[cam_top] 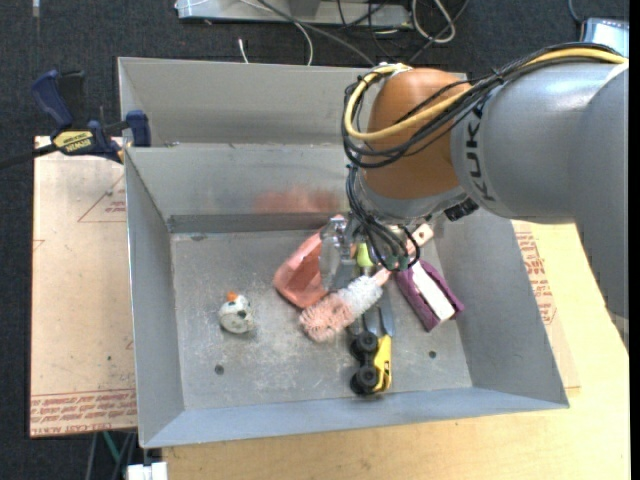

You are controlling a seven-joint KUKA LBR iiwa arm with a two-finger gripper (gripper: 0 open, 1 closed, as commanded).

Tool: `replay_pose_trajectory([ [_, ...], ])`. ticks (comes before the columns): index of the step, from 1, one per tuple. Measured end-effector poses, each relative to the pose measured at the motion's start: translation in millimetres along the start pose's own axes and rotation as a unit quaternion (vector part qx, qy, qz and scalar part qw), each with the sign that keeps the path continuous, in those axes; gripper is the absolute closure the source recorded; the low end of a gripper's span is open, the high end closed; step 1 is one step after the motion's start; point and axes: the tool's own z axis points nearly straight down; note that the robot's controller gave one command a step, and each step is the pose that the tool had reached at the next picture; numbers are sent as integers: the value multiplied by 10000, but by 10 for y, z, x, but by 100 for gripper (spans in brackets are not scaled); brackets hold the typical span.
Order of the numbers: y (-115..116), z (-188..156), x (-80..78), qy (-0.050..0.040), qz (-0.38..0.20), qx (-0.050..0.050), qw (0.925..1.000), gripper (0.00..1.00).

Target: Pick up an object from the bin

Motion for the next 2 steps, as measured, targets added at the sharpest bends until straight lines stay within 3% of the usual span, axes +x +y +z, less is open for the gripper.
replay_pose_trajectory([
  [1,-626,-47,972,33,-336,9,9994,0],
  [2,-593,-50,946,6,-359,-3,9994,0],
])
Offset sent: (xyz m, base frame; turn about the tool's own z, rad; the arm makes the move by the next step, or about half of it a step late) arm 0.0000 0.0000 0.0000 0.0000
